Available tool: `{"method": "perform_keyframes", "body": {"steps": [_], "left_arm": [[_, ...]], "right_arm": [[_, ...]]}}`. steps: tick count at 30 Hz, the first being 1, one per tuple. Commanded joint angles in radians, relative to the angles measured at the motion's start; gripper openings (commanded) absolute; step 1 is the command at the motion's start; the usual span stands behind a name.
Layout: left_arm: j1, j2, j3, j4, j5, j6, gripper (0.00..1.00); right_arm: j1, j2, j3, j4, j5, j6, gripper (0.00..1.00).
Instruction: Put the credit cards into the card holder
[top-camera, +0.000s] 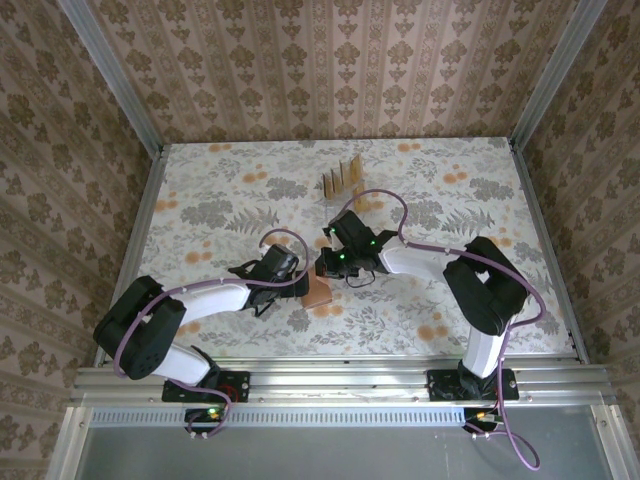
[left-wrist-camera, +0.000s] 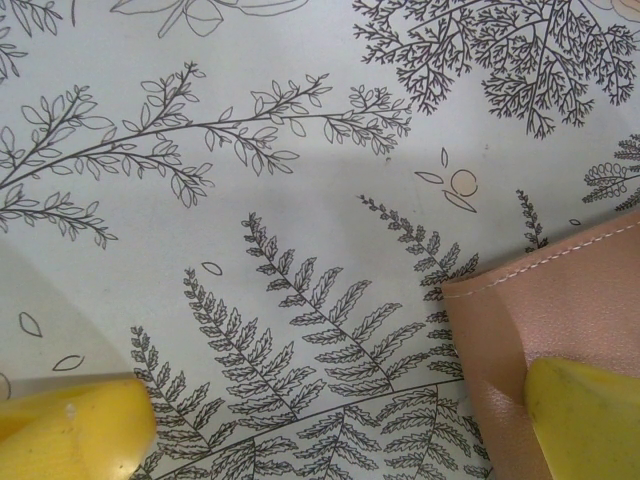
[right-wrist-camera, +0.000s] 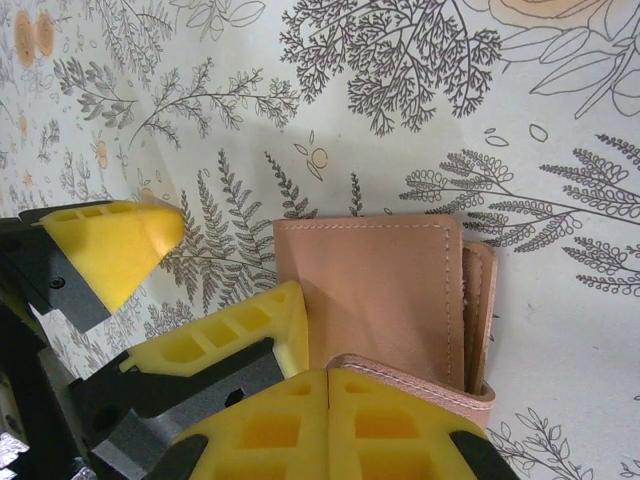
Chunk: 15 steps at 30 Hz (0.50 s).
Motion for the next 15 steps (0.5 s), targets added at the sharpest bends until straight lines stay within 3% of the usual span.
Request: {"method": "perform_keyframes", "body": {"steps": [1,15], "left_arm": [[0.001,0.115,-0.072,-0.006,0.108,-0.002,1.00],[-0.003,0.119,-0.070,-0.006,0.105,-0.003,1.00]], "right_arm": [[0.002,0.014,0.023,-0.018,-0.009,-0.019,0.00],[0.017,0.066,0.019,0.001,-0.013,-0.014,0.00]]}}
